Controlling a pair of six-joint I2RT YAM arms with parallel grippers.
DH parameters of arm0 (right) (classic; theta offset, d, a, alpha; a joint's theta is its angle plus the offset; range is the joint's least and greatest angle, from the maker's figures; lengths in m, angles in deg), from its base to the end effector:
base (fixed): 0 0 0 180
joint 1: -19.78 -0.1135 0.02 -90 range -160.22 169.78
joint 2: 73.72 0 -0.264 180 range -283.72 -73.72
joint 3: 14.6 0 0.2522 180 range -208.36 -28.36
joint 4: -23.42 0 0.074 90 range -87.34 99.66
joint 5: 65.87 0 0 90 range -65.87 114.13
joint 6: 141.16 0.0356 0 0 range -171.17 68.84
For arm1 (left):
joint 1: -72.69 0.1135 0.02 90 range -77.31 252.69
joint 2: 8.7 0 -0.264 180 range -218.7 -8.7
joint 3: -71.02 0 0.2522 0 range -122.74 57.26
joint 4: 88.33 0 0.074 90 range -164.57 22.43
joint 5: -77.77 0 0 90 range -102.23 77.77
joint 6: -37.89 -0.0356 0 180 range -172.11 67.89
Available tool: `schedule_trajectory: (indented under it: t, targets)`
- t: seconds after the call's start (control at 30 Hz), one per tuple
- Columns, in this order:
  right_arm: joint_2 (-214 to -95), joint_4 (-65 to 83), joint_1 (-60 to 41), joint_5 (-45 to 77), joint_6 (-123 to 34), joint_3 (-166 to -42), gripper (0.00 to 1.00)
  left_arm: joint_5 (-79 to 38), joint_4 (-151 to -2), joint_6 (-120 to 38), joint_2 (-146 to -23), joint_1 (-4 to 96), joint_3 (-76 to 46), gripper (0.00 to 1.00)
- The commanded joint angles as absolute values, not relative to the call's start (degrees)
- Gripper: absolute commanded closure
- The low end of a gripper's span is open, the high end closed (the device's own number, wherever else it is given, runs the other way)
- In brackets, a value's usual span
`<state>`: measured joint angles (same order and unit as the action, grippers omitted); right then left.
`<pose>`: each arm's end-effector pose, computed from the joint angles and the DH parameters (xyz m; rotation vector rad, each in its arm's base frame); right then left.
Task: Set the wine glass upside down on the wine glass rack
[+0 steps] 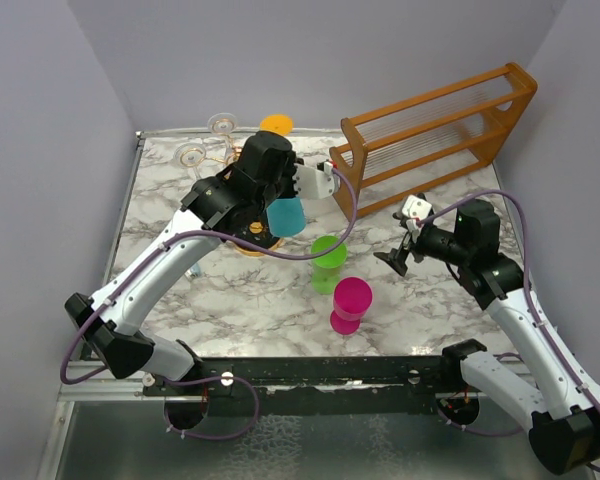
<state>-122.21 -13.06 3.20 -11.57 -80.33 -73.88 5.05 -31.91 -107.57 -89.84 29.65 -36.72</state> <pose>0.1719 0.0728 0.3138 -1.1057 1.6197 0.4828 0.2254 -0.1960 0.4336 1.4619 1.5024 0.4463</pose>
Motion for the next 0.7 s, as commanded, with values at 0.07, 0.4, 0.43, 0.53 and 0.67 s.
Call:
schedule_trajectory:
  t: [0.07, 0.4, 0.43, 0.53, 0.67]
  targets:
    - [-122.21, -11.63, 3.66, -12.94, -80.13, -73.33, 0.01, 10.52, -35.21, -109.58, -90.44, 29.16, -36.01, 1.0]
    - [-122.04, -11.58, 3.69, -13.02, -80.08, -73.12, 0.01, 12.97, -36.88, -109.97, -91.61, 29.11, -35.45, 1.0]
    - [-122.0, -11.53, 3.7, -13.02, -80.08, -73.17, 0.0, 13.39, -37.19, -109.88, -91.71, 29.14, -35.47, 1.0]
    - [-121.99, -11.55, 3.7, -13.04, -80.08, -73.15, 0.0, 14.11, -37.61, -109.8, -92.21, 29.15, -35.61, 1.0]
    - [-122.13, -11.53, 3.7, -13.18, -80.08, -73.12, 0.0, 14.79, -37.99, -109.76, -92.63, 29.07, -35.94, 1.0]
